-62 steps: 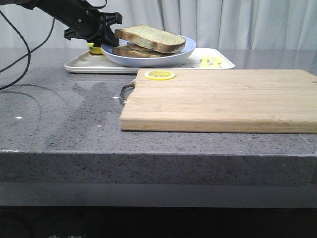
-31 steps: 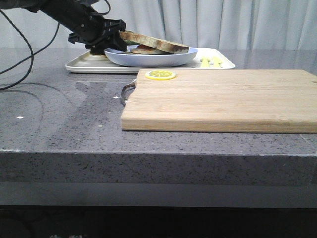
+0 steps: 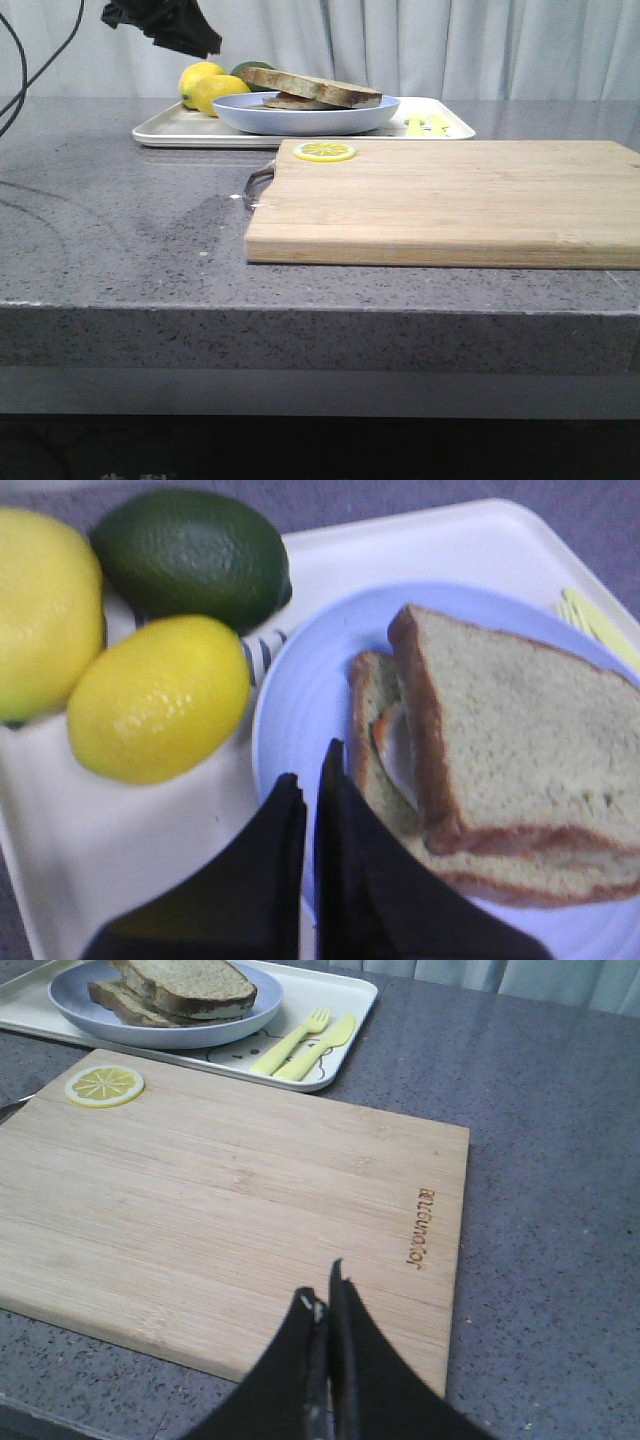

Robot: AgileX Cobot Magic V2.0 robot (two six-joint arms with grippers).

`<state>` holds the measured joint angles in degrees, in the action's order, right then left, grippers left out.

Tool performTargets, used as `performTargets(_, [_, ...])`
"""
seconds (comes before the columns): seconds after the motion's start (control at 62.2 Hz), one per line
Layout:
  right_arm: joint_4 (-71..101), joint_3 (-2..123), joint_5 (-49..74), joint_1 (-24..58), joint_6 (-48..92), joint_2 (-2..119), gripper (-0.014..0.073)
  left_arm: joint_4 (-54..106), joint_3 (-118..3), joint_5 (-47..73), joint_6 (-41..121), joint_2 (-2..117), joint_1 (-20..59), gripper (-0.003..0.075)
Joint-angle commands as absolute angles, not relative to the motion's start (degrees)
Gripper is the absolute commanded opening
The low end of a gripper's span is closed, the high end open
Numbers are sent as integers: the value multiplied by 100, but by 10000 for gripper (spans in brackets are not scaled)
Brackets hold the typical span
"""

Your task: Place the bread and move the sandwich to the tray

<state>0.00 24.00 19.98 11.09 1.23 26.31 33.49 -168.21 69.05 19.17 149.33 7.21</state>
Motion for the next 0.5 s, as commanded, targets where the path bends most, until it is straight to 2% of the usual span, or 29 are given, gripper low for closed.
performTargets(0.0, [0, 2546, 1593, 1086, 133, 2654, -110, 3550, -17514, 7098, 1757, 14404, 716, -17])
performTargets(0.483, [0, 2546, 1553, 1086, 133, 2654, -110, 3454, -17503, 7331, 472, 13850, 716, -17])
